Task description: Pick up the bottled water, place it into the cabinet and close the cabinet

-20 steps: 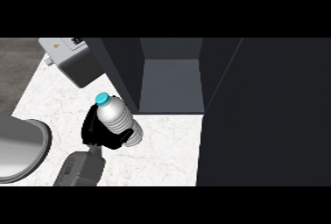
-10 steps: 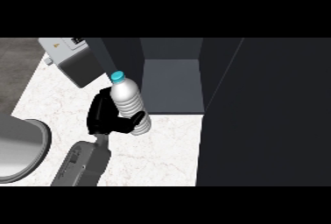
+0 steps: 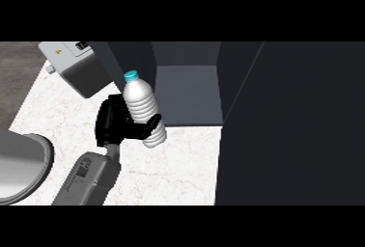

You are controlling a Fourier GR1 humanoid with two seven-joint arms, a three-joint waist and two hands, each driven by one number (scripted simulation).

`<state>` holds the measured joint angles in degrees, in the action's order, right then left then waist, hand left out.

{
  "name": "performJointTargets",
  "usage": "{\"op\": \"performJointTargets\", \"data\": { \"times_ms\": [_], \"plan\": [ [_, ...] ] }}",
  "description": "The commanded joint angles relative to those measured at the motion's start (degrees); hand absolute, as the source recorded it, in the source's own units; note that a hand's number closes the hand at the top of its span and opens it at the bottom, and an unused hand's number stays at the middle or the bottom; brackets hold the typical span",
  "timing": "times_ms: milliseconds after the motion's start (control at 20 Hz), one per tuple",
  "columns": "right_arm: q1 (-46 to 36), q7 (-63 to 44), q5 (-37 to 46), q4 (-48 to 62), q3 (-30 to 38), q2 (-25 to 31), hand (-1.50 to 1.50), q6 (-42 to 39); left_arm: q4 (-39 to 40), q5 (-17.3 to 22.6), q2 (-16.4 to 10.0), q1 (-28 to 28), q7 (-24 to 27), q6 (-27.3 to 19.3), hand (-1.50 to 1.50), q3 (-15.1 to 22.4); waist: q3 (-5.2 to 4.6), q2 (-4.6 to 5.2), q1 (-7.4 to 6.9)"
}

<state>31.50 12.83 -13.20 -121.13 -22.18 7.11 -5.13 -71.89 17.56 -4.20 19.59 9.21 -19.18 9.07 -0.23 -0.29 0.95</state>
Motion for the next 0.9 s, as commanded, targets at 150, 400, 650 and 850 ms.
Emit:
{"op": "performJointTargets", "data": {
  "times_ms": [150, 400, 650, 850],
  "plan": [
    [-2.3, 0.3, 0.1, 3.0, -0.3, -0.9, -1.5, -0.2, 4.2, -6.0, 2.0, 18.0, -5.9, -6.3, 1.5, 2.3, 0.36, 0.87, 2.92],
    [-0.7, -0.9, 1.1, 0.0, -2.0, -0.3, -1.5, 0.2, 6.7, -8.3, 0.8, 17.3, -6.7, -9.2, 1.5, 2.2, 0.24, 1.11, 4.38],
    [-2.9, -1.0, 0.4, 1.5, -1.7, -0.1, -1.5, -0.8, 7.3, -11.8, -1.4, 17.1, -8.1, -11.8, 1.5, 3.5, 0.28, 1.47, 5.07],
    [-3.5, -2.0, -0.9, 1.0, -0.9, 0.1, -1.5, -1.1, 8.4, -13.7, -0.9, 16.5, -7.0, -14.5, 1.5, 4.3, 0.23, 1.65, 5.48]
  ]
}}
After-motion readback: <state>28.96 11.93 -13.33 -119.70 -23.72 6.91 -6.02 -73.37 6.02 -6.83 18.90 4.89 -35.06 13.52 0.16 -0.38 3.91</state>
